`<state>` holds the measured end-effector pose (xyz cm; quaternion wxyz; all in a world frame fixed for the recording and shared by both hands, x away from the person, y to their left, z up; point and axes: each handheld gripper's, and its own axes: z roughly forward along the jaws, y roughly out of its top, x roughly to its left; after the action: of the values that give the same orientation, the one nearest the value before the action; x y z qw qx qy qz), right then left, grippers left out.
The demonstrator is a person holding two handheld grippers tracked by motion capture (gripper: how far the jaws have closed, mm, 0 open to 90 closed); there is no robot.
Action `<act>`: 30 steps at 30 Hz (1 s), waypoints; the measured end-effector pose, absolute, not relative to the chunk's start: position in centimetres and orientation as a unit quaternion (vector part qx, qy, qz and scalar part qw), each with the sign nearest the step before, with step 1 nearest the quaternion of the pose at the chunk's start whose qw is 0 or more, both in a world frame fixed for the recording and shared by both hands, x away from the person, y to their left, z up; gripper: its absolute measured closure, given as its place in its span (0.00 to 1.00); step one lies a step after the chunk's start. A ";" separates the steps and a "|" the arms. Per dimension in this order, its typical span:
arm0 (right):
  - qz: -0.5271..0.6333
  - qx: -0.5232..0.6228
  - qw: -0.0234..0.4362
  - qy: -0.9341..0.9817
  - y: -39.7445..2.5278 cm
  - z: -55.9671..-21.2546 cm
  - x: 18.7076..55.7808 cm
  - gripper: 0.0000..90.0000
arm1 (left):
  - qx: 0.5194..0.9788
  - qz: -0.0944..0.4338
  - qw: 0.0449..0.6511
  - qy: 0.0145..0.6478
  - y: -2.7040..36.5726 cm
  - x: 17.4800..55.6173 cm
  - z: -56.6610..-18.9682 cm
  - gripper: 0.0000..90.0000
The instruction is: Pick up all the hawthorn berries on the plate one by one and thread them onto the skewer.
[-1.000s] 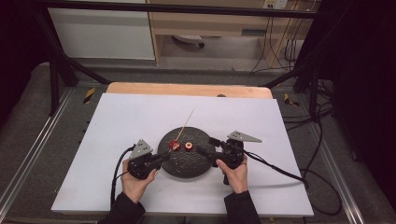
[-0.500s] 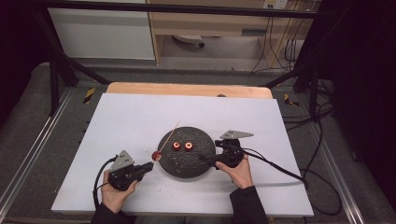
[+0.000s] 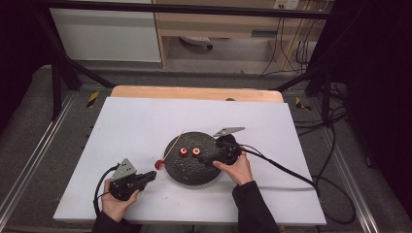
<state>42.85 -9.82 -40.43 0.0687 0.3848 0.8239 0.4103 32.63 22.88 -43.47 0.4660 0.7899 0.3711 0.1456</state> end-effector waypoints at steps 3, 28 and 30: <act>0.395 0.387 0.068 0.830 -9.1 -40.5 43.4 0.05 | 0.790 0.145 0.466 0.372 23.0 32.6 -43.5 0.98; 0.308 0.405 0.050 0.860 -4.8 -40.8 46.5 0.38 | 0.789 0.143 0.465 0.375 23.2 32.8 -43.8 0.98; 0.305 0.409 0.046 0.859 -4.8 -41.0 46.7 0.42 | 0.789 0.142 0.465 0.375 23.2 32.8 -43.8 0.98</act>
<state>46.68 -4.77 -40.97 0.0460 0.4092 0.8588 0.3047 32.77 23.19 -43.82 0.4646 0.7895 0.3750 0.1422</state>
